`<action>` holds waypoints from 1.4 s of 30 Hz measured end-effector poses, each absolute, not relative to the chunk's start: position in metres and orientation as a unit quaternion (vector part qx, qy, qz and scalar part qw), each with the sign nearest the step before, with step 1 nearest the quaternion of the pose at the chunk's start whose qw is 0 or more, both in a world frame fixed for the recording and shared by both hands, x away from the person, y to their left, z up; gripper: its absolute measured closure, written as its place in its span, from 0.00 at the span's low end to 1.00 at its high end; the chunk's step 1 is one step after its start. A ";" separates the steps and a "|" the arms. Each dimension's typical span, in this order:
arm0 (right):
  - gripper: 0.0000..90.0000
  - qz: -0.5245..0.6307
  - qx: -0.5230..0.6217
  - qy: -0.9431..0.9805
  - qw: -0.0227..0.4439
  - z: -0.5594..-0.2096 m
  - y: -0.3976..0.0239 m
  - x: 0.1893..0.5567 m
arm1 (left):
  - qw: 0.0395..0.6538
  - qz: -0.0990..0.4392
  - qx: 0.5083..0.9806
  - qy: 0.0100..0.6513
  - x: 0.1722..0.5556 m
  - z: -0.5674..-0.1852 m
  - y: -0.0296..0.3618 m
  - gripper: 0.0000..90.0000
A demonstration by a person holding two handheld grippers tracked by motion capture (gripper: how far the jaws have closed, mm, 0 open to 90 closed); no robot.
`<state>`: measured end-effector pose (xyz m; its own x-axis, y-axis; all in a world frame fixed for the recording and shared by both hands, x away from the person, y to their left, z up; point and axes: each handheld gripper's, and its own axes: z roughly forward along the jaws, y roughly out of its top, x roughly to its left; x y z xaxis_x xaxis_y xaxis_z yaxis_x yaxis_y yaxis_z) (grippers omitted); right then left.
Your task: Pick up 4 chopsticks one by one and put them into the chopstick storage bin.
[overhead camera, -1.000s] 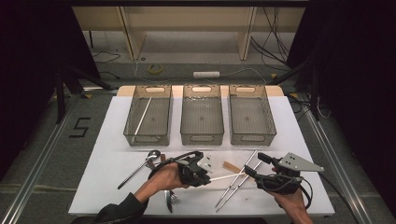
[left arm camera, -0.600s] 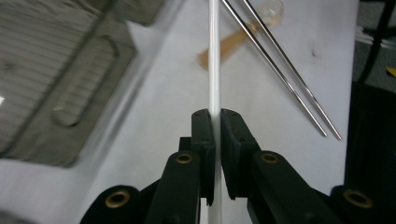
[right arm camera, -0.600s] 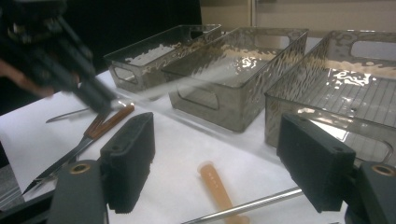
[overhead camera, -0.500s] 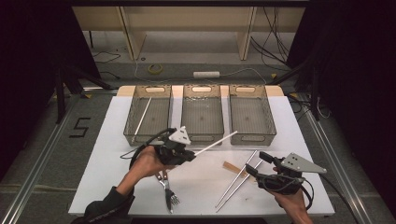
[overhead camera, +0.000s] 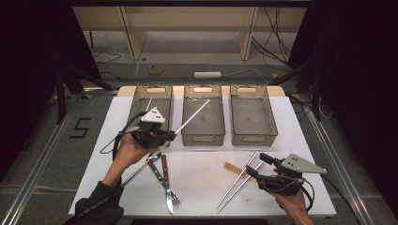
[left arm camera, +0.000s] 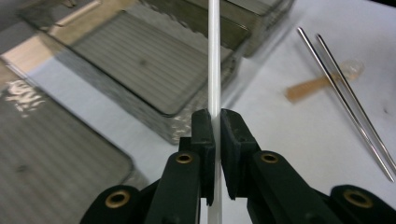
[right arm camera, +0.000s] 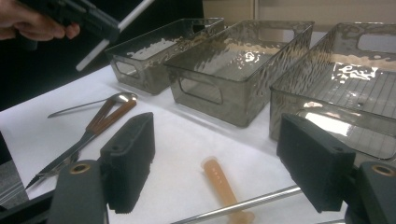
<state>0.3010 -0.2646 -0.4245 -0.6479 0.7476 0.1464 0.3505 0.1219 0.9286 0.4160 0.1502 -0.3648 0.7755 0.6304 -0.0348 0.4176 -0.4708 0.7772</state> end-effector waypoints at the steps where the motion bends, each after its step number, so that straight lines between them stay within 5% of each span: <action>1: 0.32 0.544 0.379 0.726 0.181 -0.425 -0.265 0.301 | 0.413 0.135 0.843 0.316 0.419 -0.363 0.156 0.93; 23: 0.32 0.544 0.379 0.729 0.172 -0.426 -0.263 0.302 | 0.392 0.190 0.779 0.452 0.492 -0.370 0.213 0.93; 42: 0.32 0.543 0.378 0.730 0.170 -0.427 -0.263 0.301 | 0.367 0.179 0.760 0.505 0.512 -0.402 0.225 0.93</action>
<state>0.3015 -0.2629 -0.4268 -0.6568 0.7366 0.1612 0.3662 0.1248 0.9221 0.5120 0.2250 -0.4017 0.4249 0.8998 -0.0989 0.6371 -0.2196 0.7389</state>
